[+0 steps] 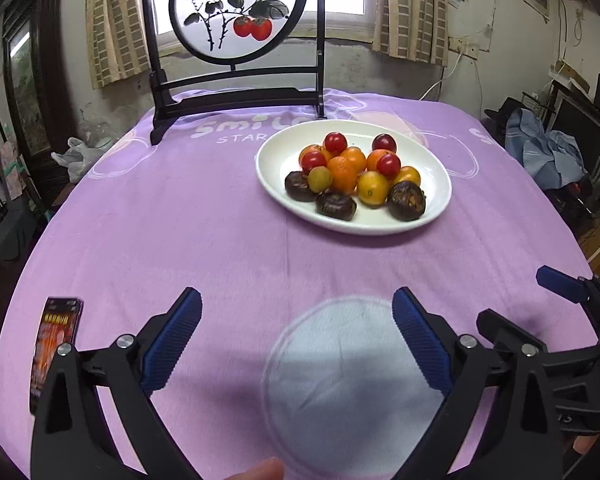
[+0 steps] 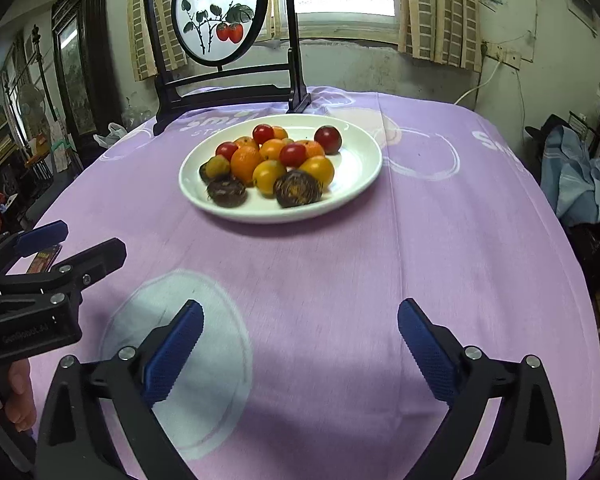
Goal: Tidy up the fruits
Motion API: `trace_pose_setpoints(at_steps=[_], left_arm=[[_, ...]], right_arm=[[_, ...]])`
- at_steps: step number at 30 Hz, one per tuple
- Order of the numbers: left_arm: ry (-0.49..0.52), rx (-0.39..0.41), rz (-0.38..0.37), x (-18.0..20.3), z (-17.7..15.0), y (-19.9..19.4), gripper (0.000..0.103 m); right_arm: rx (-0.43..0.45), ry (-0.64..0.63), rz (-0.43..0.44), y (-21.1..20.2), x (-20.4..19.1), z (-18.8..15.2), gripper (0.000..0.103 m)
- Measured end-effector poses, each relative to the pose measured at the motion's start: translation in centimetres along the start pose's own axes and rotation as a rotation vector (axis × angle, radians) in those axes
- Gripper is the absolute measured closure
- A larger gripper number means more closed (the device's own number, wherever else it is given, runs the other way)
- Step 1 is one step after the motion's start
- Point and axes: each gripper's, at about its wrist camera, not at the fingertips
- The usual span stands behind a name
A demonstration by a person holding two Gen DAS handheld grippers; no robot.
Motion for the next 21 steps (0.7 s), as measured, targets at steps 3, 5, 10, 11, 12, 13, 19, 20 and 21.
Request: trace_pose_setpoints(at_steps=[3,5,10,11,12,13,19,20,21], left_arm=[[-0.008,-0.017,-0.030,-0.3,-1.5,-0.7,0.009],[-0.007,-0.009,-0.030,-0.3,-2.3,-1.2,0.009],[-0.007,0.004,-0.039,-0.2,-3.4,-2.0,0.008],[-0.009,0.000,-0.046,-0.2,-3.6,-2.0,0.008],[-0.008,-0.005,-0.050,-0.2,-3.8,-2.0,0.008],[-0.006,-0.008,-0.050,-0.1,-3.9,-1.9,0.008],[-0.018,-0.053,-0.056,-0.2,-4.4,-0.4,0.007],[-0.023,-0.062,-0.055,-0.3,-4.5,-0.2,0.007],[-0.024,-0.067,-0.053,-0.3,-4.6,0.1,0.007]], right_arm=[[-0.008,-0.011,0.002,-0.8,-0.6,-1.9,0.005],[-0.005,-0.020,-0.006,-1.1,-0.9,-2.8,0.005],[-0.013,0.016,0.011,-1.3,-0.9,-3.8,0.005],[-0.013,0.024,0.016,-1.3,-0.8,-3.9,0.005],[-0.013,0.029,0.019,-1.3,-0.7,-3.9,0.005],[-0.012,0.031,0.019,-1.4,-0.7,-4.0,0.005],[-0.032,0.009,-0.015,-0.5,-0.7,-4.5,0.005],[-0.035,0.009,-0.017,-0.4,-0.7,-4.5,0.005],[-0.038,0.012,-0.016,-0.2,-0.6,-4.6,0.005]])
Point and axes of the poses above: each gripper's, at about its wrist camera, not at the fingertips, and y roughly the way its jaws point, x to its right, z to its top, and after that the axes turned 6 degrees about y, right-handed
